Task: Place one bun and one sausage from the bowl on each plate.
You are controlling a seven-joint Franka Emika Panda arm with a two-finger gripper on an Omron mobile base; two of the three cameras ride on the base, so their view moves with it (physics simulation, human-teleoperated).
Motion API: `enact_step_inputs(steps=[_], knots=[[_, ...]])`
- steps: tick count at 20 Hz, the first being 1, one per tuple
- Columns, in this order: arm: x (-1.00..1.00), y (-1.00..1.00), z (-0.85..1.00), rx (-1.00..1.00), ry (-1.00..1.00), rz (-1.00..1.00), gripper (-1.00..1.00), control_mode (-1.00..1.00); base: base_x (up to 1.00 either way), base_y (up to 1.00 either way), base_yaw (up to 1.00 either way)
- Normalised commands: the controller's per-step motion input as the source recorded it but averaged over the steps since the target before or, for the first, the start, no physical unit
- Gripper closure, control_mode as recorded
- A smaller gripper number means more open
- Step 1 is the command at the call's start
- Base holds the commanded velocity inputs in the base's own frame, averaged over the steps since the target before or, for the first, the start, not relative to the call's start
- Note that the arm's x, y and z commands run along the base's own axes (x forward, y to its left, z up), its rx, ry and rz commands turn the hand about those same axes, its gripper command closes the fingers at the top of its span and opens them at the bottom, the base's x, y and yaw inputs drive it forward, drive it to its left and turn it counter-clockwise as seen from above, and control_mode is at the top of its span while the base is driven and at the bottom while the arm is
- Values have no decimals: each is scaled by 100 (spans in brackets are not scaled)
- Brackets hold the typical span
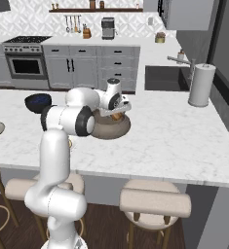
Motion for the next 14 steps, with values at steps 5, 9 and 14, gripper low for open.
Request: enact_step_inputs(steps=[5, 9, 14], knots=[[0, 0, -31, 0, 3, 0, -100, -100, 0, 0, 0], [0, 1, -12, 0, 10, 0, 100, -100, 0, 0, 0], [0, 0, -5, 0, 12, 0, 100, -100, 0, 0, 0]])
